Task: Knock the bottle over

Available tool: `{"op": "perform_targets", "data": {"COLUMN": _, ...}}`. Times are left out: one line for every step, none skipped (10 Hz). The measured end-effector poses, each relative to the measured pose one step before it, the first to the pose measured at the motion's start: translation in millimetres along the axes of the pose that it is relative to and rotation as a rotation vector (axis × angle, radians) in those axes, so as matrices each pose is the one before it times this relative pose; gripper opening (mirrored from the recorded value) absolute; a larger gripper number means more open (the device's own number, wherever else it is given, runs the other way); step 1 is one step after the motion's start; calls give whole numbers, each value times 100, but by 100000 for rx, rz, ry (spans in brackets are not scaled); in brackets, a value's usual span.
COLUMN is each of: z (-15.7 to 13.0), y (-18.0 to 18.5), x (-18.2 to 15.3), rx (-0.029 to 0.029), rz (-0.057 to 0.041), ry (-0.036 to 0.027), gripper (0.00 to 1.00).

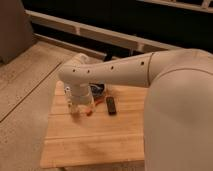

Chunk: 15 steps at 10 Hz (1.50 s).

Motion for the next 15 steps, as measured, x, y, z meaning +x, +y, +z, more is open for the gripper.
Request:
{"op": "perform_targets", "data": {"z": -1, "y": 3, "x": 0, "rx": 2, "rz": -5, "ry": -3, "gripper": 64}}
{"op": "perform_targets", "data": {"z": 0, "y": -4, "x": -1, "rx": 3, "rz": 7, "ry": 1, "gripper": 57}}
{"op": "perform_targets", "data": {"z": -5, "y": 1, "x": -1, "rx": -1, "rz": -5, "ry": -11, "gripper": 47}}
{"op": "perform_targets", "data": {"z": 7, "y": -1, "x": 1, "rx": 2, "rz": -2, "ry": 12, "gripper": 37}}
{"op": "perform_targets", "data": {"z": -3, "y": 2, "x": 0, "rx": -5, "rz": 2, "ry": -4, "gripper": 29}}
{"op": "perform_targets", "data": {"z": 0, "y": -1, "x": -1, "rx": -3, "rz": 3, "ry": -3, "gripper": 18}}
{"op": "perform_targets", "data": {"z": 0, "y": -3, "x": 0, "rx": 8, "rz": 1, "ry": 0, "gripper": 8}}
{"op": "perform_targets", "data": {"z": -7, "y": 16, "x": 1, "rx": 22, "rz": -32, "ry": 12, "gripper": 2}}
{"op": "perform_targets", "data": {"z": 38, "y": 23, "x": -19, "rx": 228, "rz": -95, "ry": 201, "gripper": 0}}
{"op": "perform_targets", "data": {"z": 87, "y": -15, "x": -358, "rx": 116, "rz": 650, "ry": 349, "gripper": 0}}
{"op": "perform_targets", "data": {"z": 366, "y": -410, "x": -1080, "rx": 1386, "rz": 1184, "ry": -13, "gripper": 0}}
{"op": "perform_targets", "data": {"z": 598, "y": 164, "x": -998, "rx": 311, "rz": 284, "ry": 1263, "gripper": 0}}
{"op": "perform_targets", "data": {"z": 831, "y": 349, "x": -668, "rx": 234, "rz": -438, "ry": 2029, "gripper": 0}}
{"op": "perform_targets", "data": {"z": 1012, "y": 597, "x": -672, "rx": -297, "rz": -815, "ry": 2576, "gripper": 0}}
{"op": "perform_targets", "data": {"z": 733, "y": 946, "x": -412, "rx": -1340, "rz": -1388, "ry": 2285, "gripper": 0}}
